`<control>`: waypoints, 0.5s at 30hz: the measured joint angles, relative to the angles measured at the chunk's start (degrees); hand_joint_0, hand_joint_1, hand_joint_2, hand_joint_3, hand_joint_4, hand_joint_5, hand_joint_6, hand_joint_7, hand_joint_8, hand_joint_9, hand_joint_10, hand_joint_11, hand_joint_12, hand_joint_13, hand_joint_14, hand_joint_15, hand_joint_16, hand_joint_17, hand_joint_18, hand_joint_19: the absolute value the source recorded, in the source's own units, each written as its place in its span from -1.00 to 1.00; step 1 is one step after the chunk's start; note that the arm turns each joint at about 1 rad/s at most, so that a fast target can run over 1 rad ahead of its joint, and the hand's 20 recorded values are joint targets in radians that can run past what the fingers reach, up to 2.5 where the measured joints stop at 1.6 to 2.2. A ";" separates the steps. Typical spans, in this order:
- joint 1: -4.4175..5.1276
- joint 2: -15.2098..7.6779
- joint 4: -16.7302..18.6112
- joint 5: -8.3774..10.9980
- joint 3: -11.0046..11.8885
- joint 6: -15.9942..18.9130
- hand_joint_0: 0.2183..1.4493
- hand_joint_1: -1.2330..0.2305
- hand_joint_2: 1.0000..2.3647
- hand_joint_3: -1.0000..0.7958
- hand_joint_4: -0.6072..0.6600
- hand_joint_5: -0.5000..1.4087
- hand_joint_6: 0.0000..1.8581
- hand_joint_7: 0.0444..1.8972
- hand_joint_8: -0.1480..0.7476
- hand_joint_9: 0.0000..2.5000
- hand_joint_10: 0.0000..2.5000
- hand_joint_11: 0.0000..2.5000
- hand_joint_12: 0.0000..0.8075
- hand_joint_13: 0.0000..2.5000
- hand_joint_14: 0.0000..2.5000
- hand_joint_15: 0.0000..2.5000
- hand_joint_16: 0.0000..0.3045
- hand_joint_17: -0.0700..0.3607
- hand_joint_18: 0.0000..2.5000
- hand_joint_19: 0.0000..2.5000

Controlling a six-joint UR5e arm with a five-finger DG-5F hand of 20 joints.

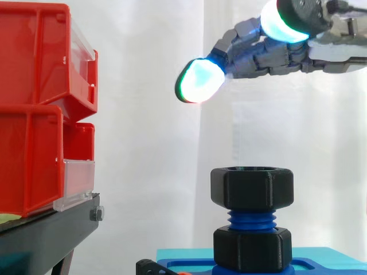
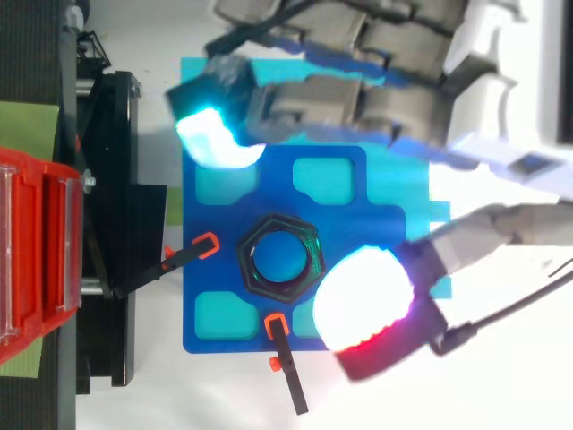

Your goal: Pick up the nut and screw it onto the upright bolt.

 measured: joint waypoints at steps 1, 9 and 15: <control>0.08 -0.42 0.65 -0.40 0.01 -0.05 -0.65 0.72 -1.00 -0.44 0.00 -0.75 -0.46 -0.47 -0.33 -1.00 -1.00 -1.00 -0.16 -1.00 -1.00 -1.00 -0.63 -0.09 -1.00 -1.00; 1.50 -3.76 4.94 -1.16 0.03 1.26 -0.62 0.88 -1.00 -0.44 -0.09 -0.74 -0.46 -0.48 -0.42 -1.00 -1.00 -1.00 -0.20 -1.00 -1.00 -1.00 -0.63 -0.09 -1.00 -1.00; 2.73 -5.62 5.91 -0.84 0.04 3.74 -0.62 0.82 -1.00 -0.44 0.01 -0.70 -0.46 -0.45 -0.38 -1.00 -1.00 -1.00 -0.19 -1.00 -1.00 -1.00 -0.64 -0.11 -1.00 -1.00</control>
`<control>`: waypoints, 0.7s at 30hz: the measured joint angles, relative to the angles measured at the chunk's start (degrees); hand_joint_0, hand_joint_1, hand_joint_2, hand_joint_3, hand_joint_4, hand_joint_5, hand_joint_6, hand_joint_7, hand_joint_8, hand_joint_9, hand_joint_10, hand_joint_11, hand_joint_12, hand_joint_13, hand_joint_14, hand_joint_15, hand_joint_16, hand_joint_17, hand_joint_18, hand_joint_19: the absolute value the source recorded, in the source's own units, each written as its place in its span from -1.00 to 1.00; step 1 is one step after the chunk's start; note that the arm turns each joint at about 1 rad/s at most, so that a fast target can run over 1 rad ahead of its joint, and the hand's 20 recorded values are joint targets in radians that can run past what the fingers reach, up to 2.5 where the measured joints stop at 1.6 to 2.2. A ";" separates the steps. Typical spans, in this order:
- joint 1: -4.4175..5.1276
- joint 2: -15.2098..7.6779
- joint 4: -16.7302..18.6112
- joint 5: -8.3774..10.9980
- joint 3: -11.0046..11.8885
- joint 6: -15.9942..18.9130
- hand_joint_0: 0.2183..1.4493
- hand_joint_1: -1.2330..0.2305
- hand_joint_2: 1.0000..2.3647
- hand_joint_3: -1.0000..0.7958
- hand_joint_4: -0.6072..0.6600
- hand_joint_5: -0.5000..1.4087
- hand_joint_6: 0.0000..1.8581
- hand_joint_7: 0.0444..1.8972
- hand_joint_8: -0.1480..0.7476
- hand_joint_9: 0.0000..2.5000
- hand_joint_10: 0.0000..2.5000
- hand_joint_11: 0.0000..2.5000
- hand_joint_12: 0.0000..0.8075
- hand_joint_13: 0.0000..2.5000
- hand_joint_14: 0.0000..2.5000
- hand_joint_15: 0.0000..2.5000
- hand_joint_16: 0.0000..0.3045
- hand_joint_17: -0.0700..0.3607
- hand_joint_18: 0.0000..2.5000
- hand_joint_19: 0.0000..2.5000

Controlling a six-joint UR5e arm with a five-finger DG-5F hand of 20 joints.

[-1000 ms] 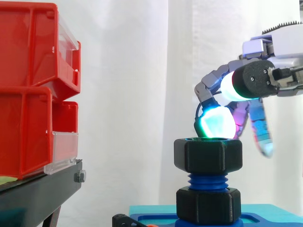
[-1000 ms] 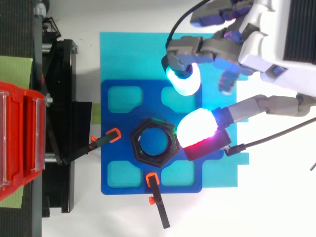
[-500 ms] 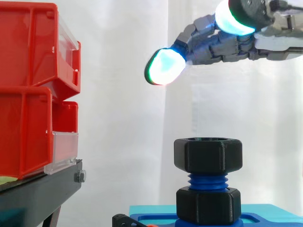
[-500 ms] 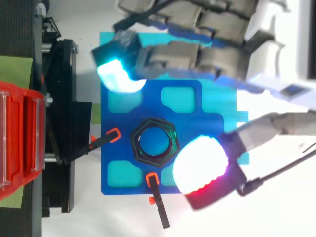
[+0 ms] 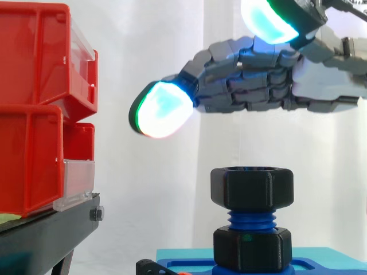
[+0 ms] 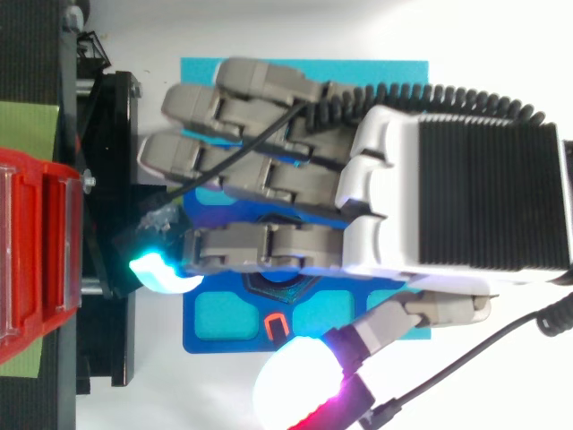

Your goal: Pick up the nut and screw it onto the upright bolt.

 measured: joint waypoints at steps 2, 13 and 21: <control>0.31 -0.39 0.08 0.18 0.00 0.69 -0.61 0.81 -1.00 -0.44 0.05 -0.68 -0.46 -0.44 -0.37 -1.00 -1.00 -1.00 -0.21 -1.00 -1.00 -1.00 -0.65 -0.13 -1.00 -1.00; 1.18 -0.66 -0.49 0.84 -0.01 1.41 -0.59 0.73 -1.00 -0.44 0.16 -0.64 -0.46 -0.33 -0.30 -0.92 -1.00 -1.00 -0.19 -1.00 -1.00 -1.00 -0.69 -0.18 -1.00 -1.00; 1.17 -0.67 -1.19 0.83 -0.04 1.41 -0.59 0.68 -1.00 -0.44 0.23 -0.62 -0.46 -0.21 -0.24 -0.85 -1.00 -1.00 -0.18 -1.00 -1.00 -1.00 -0.69 -0.19 -1.00 -1.00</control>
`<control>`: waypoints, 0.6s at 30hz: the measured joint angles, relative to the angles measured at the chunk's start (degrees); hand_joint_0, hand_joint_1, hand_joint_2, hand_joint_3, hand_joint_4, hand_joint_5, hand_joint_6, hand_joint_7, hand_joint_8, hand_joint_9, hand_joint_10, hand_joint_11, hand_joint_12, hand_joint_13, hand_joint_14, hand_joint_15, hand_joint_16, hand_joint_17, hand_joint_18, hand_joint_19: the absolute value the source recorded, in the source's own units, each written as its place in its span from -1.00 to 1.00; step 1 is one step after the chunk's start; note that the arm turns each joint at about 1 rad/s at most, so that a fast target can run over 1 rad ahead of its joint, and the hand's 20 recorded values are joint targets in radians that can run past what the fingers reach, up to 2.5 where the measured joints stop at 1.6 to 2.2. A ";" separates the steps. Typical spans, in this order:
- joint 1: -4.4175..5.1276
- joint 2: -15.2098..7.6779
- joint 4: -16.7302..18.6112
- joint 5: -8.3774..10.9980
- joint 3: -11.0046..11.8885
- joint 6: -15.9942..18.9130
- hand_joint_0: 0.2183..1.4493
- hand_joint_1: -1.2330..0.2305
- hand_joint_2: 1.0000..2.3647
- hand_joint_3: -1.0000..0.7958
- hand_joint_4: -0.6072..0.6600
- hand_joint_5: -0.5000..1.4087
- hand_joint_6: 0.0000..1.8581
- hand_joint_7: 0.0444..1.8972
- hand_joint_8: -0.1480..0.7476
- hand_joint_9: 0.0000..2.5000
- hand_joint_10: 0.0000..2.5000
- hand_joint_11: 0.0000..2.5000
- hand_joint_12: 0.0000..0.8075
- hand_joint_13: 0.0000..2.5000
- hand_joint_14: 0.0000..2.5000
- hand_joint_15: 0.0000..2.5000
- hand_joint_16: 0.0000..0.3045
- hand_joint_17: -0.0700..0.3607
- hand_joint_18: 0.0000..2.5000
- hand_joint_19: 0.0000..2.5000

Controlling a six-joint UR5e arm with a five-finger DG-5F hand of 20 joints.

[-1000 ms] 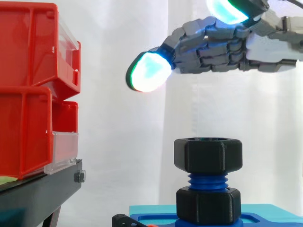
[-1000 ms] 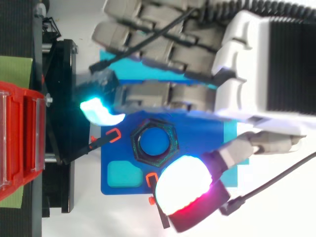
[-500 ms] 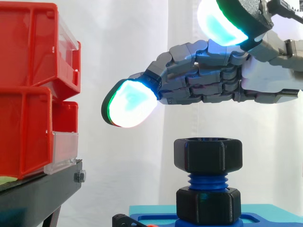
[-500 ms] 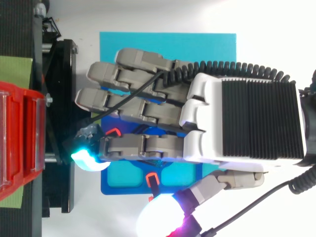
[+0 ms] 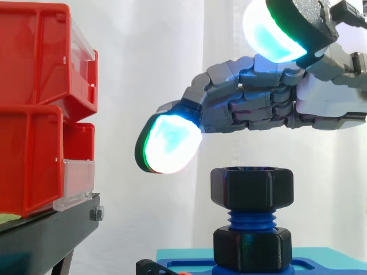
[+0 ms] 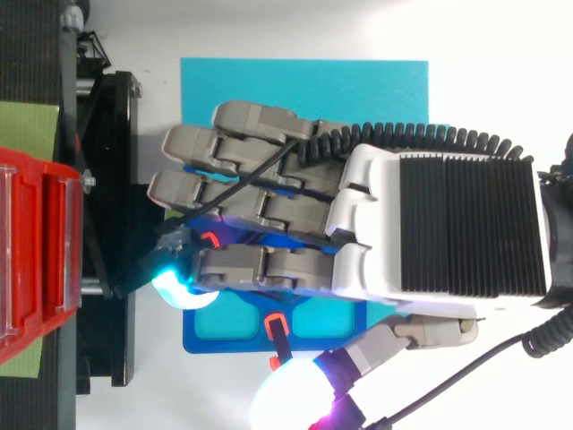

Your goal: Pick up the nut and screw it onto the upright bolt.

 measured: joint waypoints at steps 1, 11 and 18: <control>0.00 0.00 -0.16 0.03 -0.01 0.00 -0.59 0.67 -1.00 -0.44 0.23 -0.61 -0.46 -0.21 -0.23 -0.85 -1.00 -1.00 -0.17 -1.00 -1.00 -1.00 -0.70 -0.19 -1.00 -1.00; -0.20 -0.01 -2.37 -0.17 0.00 0.00 -0.59 0.63 -1.00 -0.44 0.24 -0.61 -0.46 -0.22 -0.22 -0.81 -1.00 -1.00 -0.19 -1.00 -1.00 -1.00 -0.71 -0.21 -1.00 -1.00; -0.53 -0.01 -2.66 -0.29 -0.03 -0.07 -0.58 0.59 -1.00 -0.44 0.32 -0.59 -0.46 -0.19 -0.18 -0.70 -1.00 -1.00 -0.26 -0.97 -1.00 -1.00 -0.75 -0.27 -1.00 -1.00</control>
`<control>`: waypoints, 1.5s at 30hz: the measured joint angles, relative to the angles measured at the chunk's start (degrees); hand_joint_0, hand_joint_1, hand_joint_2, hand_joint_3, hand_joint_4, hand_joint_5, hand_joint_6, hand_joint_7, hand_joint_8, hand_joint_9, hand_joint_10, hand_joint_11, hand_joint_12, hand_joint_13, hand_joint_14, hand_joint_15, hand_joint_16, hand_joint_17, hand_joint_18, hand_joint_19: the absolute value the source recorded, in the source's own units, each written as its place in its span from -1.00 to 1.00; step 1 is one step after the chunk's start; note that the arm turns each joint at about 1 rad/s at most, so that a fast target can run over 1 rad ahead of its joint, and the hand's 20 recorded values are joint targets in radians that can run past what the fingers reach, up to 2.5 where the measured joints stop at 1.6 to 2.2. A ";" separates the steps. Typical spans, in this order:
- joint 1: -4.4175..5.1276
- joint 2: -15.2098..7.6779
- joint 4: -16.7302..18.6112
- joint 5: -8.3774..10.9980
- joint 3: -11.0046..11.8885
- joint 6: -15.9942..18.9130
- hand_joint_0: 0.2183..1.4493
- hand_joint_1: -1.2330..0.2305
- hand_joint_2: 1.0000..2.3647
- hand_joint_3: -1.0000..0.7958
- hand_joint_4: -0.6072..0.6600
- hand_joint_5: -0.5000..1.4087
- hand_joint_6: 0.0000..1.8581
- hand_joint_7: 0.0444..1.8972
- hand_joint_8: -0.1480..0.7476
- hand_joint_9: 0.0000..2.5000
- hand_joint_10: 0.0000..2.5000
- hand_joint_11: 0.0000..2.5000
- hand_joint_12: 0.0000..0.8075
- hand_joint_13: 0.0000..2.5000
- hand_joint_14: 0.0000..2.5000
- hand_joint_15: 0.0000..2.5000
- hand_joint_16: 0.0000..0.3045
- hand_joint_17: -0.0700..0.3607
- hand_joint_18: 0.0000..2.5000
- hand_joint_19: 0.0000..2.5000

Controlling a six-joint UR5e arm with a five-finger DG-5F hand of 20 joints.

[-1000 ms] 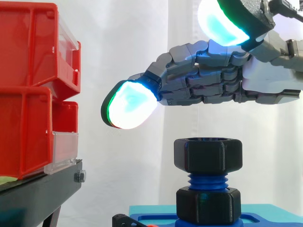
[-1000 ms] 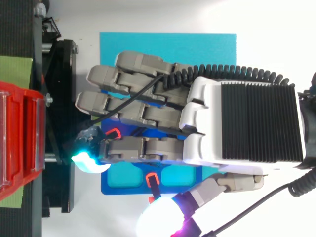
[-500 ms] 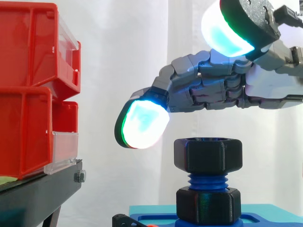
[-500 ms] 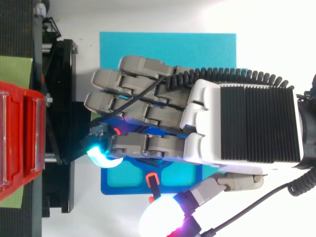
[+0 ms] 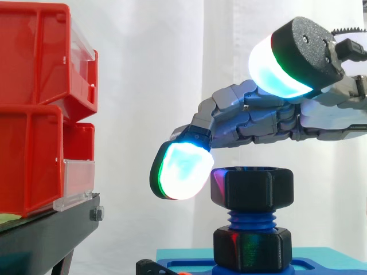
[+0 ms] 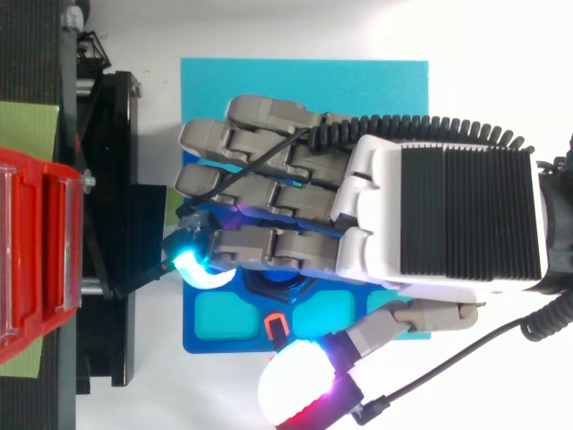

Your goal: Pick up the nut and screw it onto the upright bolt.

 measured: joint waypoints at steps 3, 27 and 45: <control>-0.18 0.00 -0.28 -0.03 0.01 0.01 -0.58 0.57 -1.00 -0.44 0.36 -0.58 -0.46 -0.15 -0.15 -0.66 -1.00 -1.00 -0.30 -0.93 -1.00 -1.00 -0.78 -0.32 -1.00 -1.00; -3.00 0.06 -1.01 -1.36 0.06 0.03 -0.52 0.45 -1.00 -0.44 0.35 -0.47 -0.46 0.21 -0.02 -0.34 -1.00 -1.00 -0.48 -0.70 -1.00 -1.00 -0.86 -0.45 -0.96 -1.00; -4.69 0.08 -0.28 -3.49 0.48 0.03 -0.50 0.35 -1.00 -0.44 0.07 -0.38 -0.46 0.45 -0.18 0.18 -1.00 -1.00 -0.71 -0.31 -1.00 -1.00 -0.95 -0.60 -0.59 -1.00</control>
